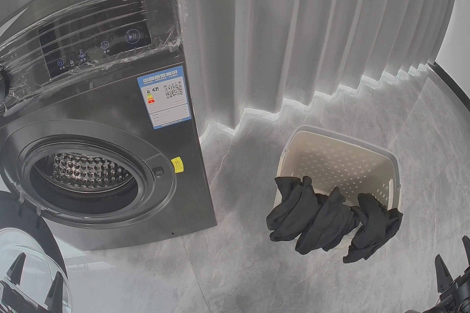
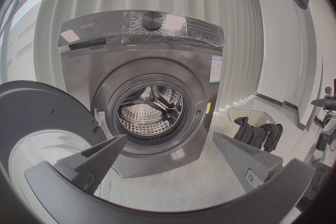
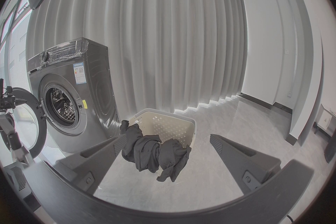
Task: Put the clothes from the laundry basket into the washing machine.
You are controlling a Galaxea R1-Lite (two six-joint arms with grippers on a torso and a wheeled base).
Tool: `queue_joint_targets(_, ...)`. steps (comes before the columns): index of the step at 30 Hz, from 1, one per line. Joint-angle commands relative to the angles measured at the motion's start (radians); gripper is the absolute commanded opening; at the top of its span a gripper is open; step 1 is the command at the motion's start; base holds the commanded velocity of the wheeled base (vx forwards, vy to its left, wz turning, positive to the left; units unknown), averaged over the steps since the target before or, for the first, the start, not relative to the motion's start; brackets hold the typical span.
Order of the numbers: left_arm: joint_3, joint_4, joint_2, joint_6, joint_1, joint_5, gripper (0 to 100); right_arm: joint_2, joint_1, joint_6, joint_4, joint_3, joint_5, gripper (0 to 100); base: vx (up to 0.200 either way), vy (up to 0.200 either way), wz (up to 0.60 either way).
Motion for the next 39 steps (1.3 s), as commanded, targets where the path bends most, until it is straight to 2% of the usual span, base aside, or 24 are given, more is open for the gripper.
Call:
queue_joint_targets(1, 0.016, 0.000, -0.015, 0.000, 0.001, 0.000, 100, -0.016, 0.000, 0.000, -0.001, 0.018, 0.000, 100, 0.000, -0.200, 0.00)
queue_joint_targets(7, 0.016, 0.000, -0.015, 0.000, 0.001, 0.000, 100, -0.016, 0.000, 0.000, 0.000, 0.018, 0.000, 100, 0.000, 0.000, 0.00)
queue_joint_targets(13, 0.016, 0.000, -0.015, 0.000, 0.001, 0.000, 100, -0.016, 0.000, 0.000, 0.000, 0.018, 0.000, 100, 0.200, 0.000, 0.00)
queue_joint_targets(23, 0.016, 0.000, -0.015, 0.000, 0.001, 0.000, 100, -0.016, 0.002, 0.000, 0.000, 0.018, 0.000, 100, 0.000, 0.000, 0.00)
queue_joint_targets(32, 0.016, 0.000, -0.015, 0.000, 0.001, 0.000, 100, -0.016, 0.000, 0.000, -0.001, 0.018, 0.000, 100, 0.000, 0.000, -0.60)
queue_joint_targets(39, 0.016, 0.000, -0.015, 0.000, 0.001, 0.000, 100, -0.016, 0.002, 0.000, 0.000, 0.018, 0.000, 100, 0.000, 0.000, 0.00)
